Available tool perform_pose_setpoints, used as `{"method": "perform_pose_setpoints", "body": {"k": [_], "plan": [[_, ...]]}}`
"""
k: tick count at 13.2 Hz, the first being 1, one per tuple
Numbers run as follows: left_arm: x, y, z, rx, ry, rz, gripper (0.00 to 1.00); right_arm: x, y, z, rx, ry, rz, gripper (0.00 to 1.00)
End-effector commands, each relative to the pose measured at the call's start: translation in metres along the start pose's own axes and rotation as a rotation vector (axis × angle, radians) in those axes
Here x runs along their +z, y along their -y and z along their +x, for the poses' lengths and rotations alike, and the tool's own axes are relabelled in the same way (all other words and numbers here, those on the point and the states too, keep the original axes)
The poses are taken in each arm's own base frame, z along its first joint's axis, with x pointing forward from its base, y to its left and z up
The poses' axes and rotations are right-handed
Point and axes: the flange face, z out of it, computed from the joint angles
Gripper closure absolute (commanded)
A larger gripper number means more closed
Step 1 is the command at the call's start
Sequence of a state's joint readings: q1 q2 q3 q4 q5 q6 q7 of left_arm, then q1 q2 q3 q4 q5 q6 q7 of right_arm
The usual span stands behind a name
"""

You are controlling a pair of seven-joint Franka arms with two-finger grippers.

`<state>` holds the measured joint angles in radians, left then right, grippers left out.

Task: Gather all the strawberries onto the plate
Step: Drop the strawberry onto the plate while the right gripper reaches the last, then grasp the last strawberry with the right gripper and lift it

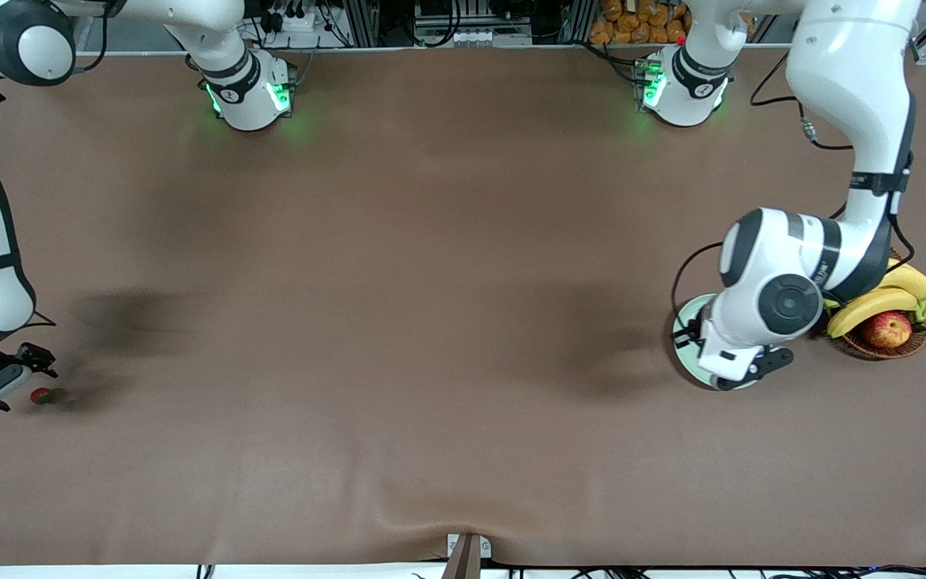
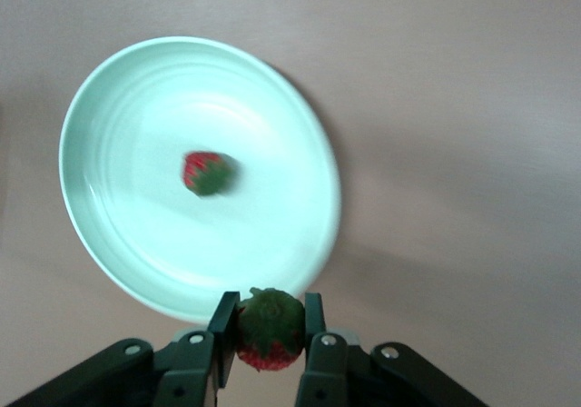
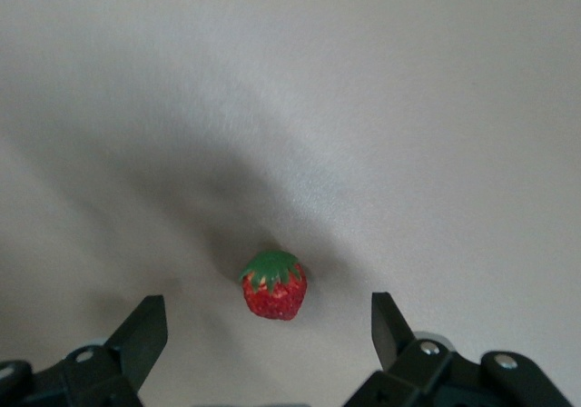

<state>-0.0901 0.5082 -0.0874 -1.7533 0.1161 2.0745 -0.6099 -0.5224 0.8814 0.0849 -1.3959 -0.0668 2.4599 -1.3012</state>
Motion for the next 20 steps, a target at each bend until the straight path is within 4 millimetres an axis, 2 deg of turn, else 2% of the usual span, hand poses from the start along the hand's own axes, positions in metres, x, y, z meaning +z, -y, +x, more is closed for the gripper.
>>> {"method": "perform_pose_setpoints", "body": {"k": [1,2,3,4,5,7,9,10,11,12,13,14,16,18,19,20], "plan": [[0.043,0.041,0.008,0.038,0.009,-0.024,1.00,0.012,-0.007,-0.005,-0.191,-0.019,-0.069,0.00],[0.053,0.042,0.008,0.041,0.003,-0.030,0.94,0.017,-0.005,-0.007,-0.202,-0.018,-0.063,0.00],[0.058,0.042,0.006,0.041,0.000,-0.033,0.77,0.022,-0.004,-0.007,-0.211,-0.019,-0.066,0.00],[0.057,0.047,0.009,0.038,-0.002,-0.034,0.48,0.022,-0.004,-0.007,-0.215,-0.021,-0.076,0.00],[0.052,0.055,0.013,0.028,-0.009,-0.040,0.00,0.022,-0.004,-0.007,-0.215,-0.021,-0.076,0.00],[0.021,0.063,0.015,0.016,-0.031,-0.043,0.00,0.022,-0.004,-0.005,-0.214,-0.022,-0.078,0.00],[-0.022,0.065,0.010,0.015,-0.042,-0.035,0.00,0.023,-0.004,-0.006,-0.215,-0.021,-0.078,0.00],[-0.051,0.067,0.008,0.014,-0.052,-0.033,0.00,0.024,-0.003,-0.006,-0.214,-0.020,-0.076,0.05],[-0.078,0.067,0.004,0.018,-0.060,-0.033,0.00,0.024,-0.003,-0.006,-0.210,-0.020,-0.076,0.28],[-0.111,0.063,0.000,0.026,-0.078,-0.040,0.00,0.024,-0.003,-0.006,-0.207,-0.020,-0.076,0.67],[-0.136,0.059,-0.003,0.032,-0.081,-0.041,0.00,0.024,-0.004,-0.007,-0.208,-0.020,-0.076,0.94],[-0.160,0.049,-0.007,0.048,-0.081,-0.045,0.00,0.023,-0.004,-0.005,-0.211,-0.020,-0.079,1.00],[-0.188,0.027,-0.017,0.072,-0.091,-0.070,0.00,0.022,-0.004,-0.003,-0.214,-0.019,-0.081,1.00],[-0.197,0.004,-0.030,0.092,-0.101,-0.087,0.00,0.005,-0.008,0.007,-0.212,-0.031,-0.090,1.00],[-0.198,-0.005,-0.036,0.093,-0.103,-0.088,0.00,-0.011,-0.011,0.019,-0.216,-0.048,-0.106,1.00],[-0.196,-0.017,-0.043,0.110,-0.101,-0.085,0.00,-0.023,-0.007,0.042,-0.239,-0.070,-0.105,1.00]]}}
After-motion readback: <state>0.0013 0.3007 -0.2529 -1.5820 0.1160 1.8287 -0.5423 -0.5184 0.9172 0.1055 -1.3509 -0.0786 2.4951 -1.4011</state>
